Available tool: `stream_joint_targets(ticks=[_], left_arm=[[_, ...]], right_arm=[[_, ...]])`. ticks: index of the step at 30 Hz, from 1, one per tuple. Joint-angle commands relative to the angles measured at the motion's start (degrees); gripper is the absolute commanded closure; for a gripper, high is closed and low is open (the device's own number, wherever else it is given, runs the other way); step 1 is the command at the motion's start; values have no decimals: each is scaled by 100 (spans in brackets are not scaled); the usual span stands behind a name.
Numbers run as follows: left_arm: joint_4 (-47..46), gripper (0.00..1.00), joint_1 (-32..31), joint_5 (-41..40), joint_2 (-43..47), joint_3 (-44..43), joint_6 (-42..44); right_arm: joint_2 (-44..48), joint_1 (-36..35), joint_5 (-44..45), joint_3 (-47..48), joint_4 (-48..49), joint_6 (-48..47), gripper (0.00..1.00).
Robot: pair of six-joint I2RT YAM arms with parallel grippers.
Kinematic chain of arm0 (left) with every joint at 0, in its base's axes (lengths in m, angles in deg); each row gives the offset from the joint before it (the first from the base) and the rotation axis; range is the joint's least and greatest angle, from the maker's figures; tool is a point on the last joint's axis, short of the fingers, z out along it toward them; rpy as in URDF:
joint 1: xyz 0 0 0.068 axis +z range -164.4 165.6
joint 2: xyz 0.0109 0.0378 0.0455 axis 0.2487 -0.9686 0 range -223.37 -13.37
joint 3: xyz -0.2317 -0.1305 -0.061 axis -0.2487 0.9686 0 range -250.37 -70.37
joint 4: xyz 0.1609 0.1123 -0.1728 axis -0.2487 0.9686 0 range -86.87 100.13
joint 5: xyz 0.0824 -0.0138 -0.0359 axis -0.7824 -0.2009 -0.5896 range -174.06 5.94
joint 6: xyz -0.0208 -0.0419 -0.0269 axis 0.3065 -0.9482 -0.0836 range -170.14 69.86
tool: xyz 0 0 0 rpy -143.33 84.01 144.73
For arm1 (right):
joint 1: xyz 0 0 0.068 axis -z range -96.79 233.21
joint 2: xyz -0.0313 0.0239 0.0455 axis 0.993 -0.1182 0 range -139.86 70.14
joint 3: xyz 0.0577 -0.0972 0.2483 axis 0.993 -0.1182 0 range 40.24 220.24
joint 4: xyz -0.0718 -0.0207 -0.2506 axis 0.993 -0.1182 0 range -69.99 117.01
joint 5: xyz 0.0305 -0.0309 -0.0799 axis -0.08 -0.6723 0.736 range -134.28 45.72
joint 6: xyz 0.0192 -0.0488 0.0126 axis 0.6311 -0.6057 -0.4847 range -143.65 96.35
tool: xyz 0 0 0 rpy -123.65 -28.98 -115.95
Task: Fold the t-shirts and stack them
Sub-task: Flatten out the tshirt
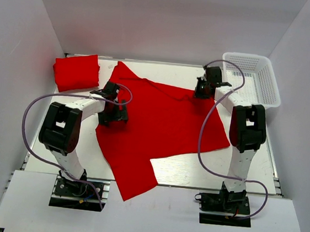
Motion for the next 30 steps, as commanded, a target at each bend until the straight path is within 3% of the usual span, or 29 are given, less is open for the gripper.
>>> stream_joint_targets(ticks=[1,5,11,16,22,25,27,29,30], left_arm=[[-62,0,39,-168,-38,-11,-38],[43,0,39,-273,-328,-134,-38],[280,0,39,-327,-679,-371,67],[552,0,39,-327,-899,-555,68],[667,0,39,-379,-952,-556,120],[667,0,39,-379,-952,-626,173],[667,0,39,-379,-952,-810,173],[720,0,39,-379,-952,-933,235],[616,0,39,-379,-952,-934,296]], right_arm=[[-291,51,111,905,479,321,100],[-838,86,609,1793,566,506,100],[-1751,130,1534,2602,2075,638,100],[-2376,156,2517,3298,2421,875,100],[-2719,182,2846,3632,2974,780,100],[-2974,165,2793,4019,2782,665,72],[-2887,147,2749,3915,2843,490,41],[-2738,165,2346,3853,2965,384,26],[-2685,165,2187,3765,3036,61,10]])
